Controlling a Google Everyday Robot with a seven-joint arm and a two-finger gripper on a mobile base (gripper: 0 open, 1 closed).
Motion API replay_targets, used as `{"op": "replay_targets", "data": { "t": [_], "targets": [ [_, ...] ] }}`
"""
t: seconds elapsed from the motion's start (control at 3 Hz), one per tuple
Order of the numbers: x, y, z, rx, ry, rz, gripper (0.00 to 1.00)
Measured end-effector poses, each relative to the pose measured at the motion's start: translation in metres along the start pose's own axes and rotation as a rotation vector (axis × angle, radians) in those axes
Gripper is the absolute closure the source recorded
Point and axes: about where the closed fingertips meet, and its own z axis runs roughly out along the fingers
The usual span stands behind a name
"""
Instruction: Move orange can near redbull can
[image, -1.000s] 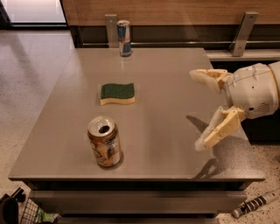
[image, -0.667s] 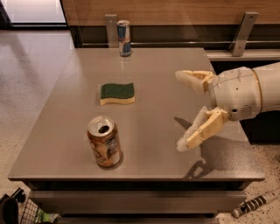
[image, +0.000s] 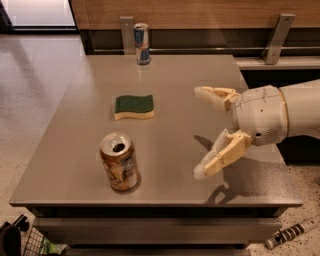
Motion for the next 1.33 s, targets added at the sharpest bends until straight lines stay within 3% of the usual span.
{"op": "replay_targets", "data": {
  "t": [1.33],
  "targets": [
    [0.016, 0.042, 0.088, -0.053, -0.172, -0.027, 0.00]
  ]
}}
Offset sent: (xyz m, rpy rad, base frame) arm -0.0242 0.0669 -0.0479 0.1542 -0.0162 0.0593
